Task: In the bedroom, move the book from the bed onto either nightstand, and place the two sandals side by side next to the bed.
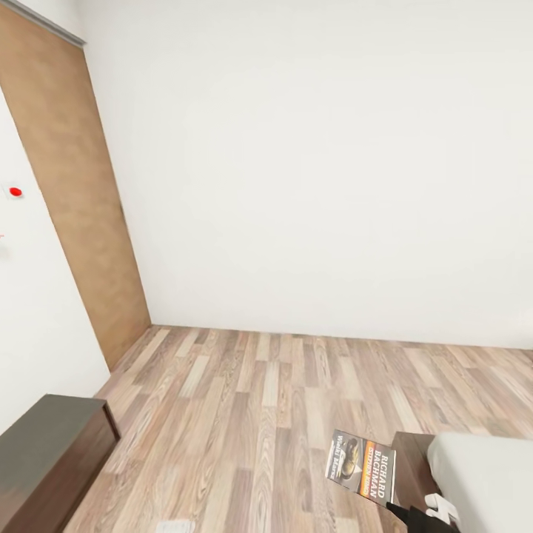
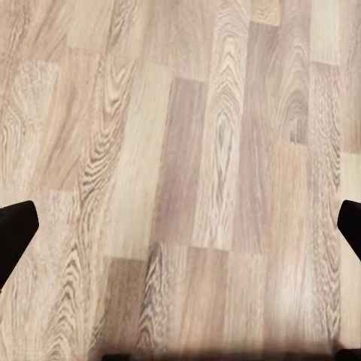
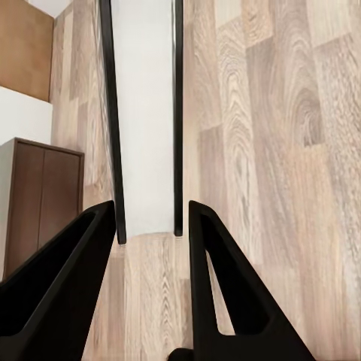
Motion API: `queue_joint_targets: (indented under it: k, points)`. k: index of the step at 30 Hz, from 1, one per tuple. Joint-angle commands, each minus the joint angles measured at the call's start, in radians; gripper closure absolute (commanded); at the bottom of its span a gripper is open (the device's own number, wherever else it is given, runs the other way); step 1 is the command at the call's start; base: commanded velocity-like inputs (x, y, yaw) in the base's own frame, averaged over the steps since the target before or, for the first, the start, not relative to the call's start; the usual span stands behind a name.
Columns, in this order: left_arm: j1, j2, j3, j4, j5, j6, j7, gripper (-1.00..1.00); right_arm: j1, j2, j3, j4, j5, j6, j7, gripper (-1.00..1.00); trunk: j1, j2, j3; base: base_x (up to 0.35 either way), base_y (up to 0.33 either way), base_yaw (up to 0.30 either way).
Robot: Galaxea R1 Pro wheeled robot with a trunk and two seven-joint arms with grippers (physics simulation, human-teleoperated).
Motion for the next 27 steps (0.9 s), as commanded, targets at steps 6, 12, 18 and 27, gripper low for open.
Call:
queue_joint_targets:
  k: [6,12,18,27]
  points:
    - [-0.001,0.000,-0.008,0.001,0.010,-0.004,-0.002,-1.00,-0.001,0.000,-0.011,0.000,-0.003,0.011,0.004,1.00,0.001,-0.001,-0.002,0.309,0.000,-0.124]
    - [-0.001,0.000,-0.008,0.006,0.010,-0.004,-0.002,-1.00,-0.001,0.000,-0.012,0.000,-0.003,0.011,0.004,1.00,0.001,-0.001,-0.002,0.309,0.000,-0.027]
    - [-0.001,0.000,-0.008,0.009,0.009,-0.004,-0.002,-1.00,-0.001,0.000,-0.011,0.000,-0.003,0.011,0.004,1.00,0.001,-0.001,-0.002,0.309,0.000,-0.002]
    - [-0.001,0.000,-0.008,0.009,0.009,-0.004,-0.002,-1.00,-0.001,0.000,-0.011,0.000,-0.003,0.011,0.004,1.00,0.001,-0.001,-0.002,0.309,0.000,0.000]
